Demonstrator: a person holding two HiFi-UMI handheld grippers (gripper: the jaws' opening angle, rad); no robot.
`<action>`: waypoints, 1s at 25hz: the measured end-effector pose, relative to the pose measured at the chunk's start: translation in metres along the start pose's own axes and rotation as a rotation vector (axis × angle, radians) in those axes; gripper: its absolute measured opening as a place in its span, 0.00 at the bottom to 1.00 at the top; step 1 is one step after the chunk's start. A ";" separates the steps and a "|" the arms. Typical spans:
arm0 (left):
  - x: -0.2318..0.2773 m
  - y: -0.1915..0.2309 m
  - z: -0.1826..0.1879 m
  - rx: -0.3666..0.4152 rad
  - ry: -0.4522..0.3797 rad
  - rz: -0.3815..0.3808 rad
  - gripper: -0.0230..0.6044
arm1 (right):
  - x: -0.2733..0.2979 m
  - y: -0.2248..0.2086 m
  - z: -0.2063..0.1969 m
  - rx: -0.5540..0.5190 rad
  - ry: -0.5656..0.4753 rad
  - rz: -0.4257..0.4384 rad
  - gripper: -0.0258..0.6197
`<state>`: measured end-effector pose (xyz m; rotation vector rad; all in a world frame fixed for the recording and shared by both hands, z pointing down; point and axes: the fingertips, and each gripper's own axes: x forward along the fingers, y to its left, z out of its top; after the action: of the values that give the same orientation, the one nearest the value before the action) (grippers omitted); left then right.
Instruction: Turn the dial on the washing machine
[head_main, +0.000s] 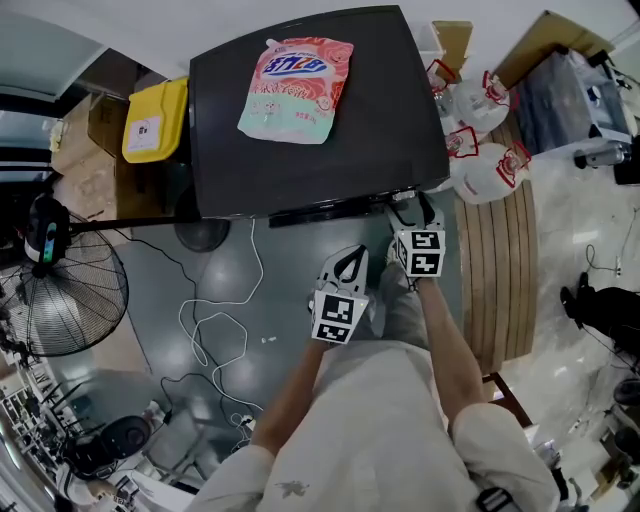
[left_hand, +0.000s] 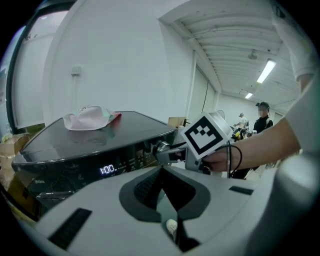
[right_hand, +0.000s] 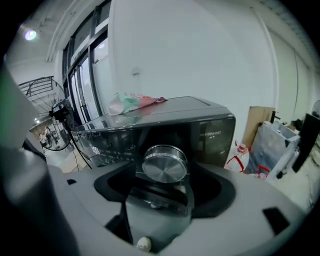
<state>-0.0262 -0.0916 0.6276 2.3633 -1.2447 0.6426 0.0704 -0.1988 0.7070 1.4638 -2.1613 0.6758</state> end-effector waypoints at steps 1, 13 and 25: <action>0.000 0.000 0.000 -0.001 0.000 0.000 0.06 | 0.001 -0.001 0.000 0.010 -0.002 -0.006 0.56; -0.001 -0.003 0.002 -0.005 0.000 0.006 0.06 | 0.001 -0.003 0.002 0.161 0.001 0.048 0.47; -0.002 -0.001 -0.002 -0.004 0.002 0.005 0.06 | 0.002 -0.004 0.003 0.387 -0.025 0.159 0.47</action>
<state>-0.0264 -0.0888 0.6279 2.3563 -1.2498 0.6431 0.0736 -0.2035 0.7065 1.4951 -2.2727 1.1936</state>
